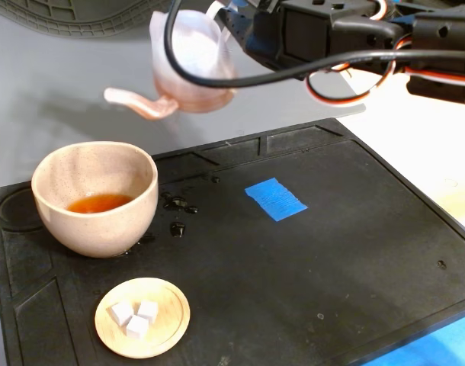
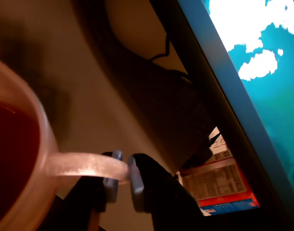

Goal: Pick up a kettle and pour liquid into a cup.

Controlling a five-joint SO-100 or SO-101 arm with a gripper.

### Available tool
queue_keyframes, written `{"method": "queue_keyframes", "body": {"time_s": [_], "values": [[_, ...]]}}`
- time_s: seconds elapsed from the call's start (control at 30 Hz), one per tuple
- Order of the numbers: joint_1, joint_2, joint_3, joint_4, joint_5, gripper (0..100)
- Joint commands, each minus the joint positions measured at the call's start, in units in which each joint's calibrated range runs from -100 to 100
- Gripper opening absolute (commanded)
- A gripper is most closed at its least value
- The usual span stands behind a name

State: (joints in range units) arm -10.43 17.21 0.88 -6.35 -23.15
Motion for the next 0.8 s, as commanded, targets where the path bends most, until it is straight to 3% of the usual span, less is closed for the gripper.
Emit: {"method": "queue_keyframes", "body": {"time_s": [0.0, 0.1, 0.4, 0.5, 0.6, 0.77], "values": [[1.1, -1.1, -3.4, 0.1, -3.5, 1], [3.2, -1.3, -3.2, 0.1, -8.5, 1], [9.9, -7.7, 16.5, -0.8, -8.8, 1], [9.8, -7.7, 18.7, -0.8, -11.9, 1], [9.9, -7.7, 26.2, -9.6, -11.7, 1], [9.9, -7.7, 34.2, -9.7, -11.5, 1]]}}
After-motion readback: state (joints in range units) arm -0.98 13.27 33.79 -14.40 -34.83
